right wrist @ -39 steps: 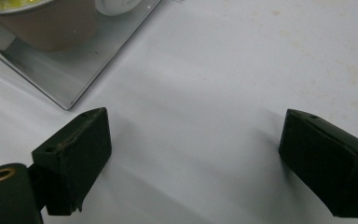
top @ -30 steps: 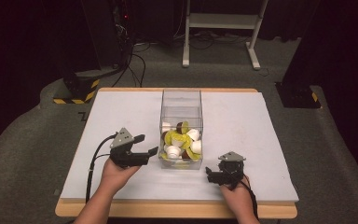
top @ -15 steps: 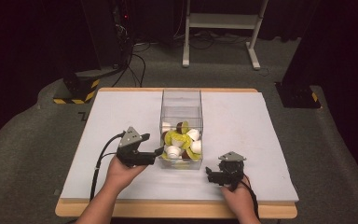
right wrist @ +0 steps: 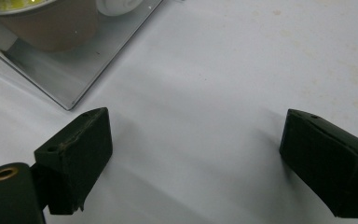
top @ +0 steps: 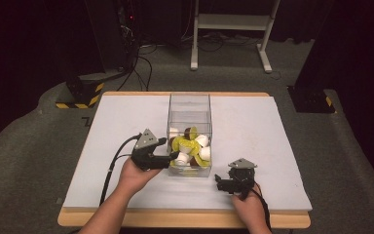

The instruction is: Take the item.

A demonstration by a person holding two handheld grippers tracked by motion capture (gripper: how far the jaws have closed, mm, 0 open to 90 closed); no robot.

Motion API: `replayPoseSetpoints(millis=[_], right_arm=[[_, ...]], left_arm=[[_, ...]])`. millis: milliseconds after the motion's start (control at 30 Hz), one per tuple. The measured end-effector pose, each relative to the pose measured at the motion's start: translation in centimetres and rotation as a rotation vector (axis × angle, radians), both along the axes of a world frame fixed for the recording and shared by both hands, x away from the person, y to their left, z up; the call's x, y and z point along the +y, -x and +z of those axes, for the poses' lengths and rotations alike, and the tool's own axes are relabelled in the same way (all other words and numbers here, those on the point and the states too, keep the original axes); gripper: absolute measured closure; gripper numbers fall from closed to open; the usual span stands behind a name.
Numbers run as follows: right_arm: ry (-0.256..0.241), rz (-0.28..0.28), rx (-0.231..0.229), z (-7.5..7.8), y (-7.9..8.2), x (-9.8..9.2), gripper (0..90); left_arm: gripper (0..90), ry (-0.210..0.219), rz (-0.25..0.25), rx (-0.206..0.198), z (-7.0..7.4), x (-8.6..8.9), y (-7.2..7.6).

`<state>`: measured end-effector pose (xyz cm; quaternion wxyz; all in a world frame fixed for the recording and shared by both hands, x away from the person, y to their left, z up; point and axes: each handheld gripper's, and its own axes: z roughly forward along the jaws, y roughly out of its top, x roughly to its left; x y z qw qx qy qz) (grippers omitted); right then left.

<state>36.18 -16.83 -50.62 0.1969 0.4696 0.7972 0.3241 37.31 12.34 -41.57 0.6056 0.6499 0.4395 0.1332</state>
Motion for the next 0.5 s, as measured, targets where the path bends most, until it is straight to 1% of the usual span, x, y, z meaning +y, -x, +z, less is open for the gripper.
replayPoseSetpoints(millis=[33,100,200,233,300,433,500], right_arm=[[0.0,0.0,0.0,0.0,0.0,0.0,9.0],[0.0,0.0,0.001,0.0,0.0,0.0,9.0],[-0.001,0.0,0.0,0.0,0.0,0.0,9.0],[-0.001,0.0,0.0,0.0,0.0,0.0,9.0],[-0.001,0.0,0.0,0.0,0.0,0.0,9.1],[-0.001,0.0,0.0,0.0,0.0,0.0,9.1],[0.0,0.0,0.0,0.0,0.0,0.0,9.1]], left_arm=[[31.3,-0.005,-0.004,-0.003,0.0,0.0,0.0],[32.8,0.004,-0.008,-0.008,0.0,-0.3,-0.1],[35.5,0.01,-0.017,0.006,-0.1,-0.8,-0.3],[35.9,-0.007,-0.029,0.005,-0.1,-0.9,-0.4],[36.6,-0.017,-0.032,0.0,-0.2,-1.3,-0.6],[37.7,-0.019,-0.032,0.004,-0.3,-2.0,-1.0],[40.3,-0.027,-0.04,0.005,-0.4,-2.3,-1.1]])
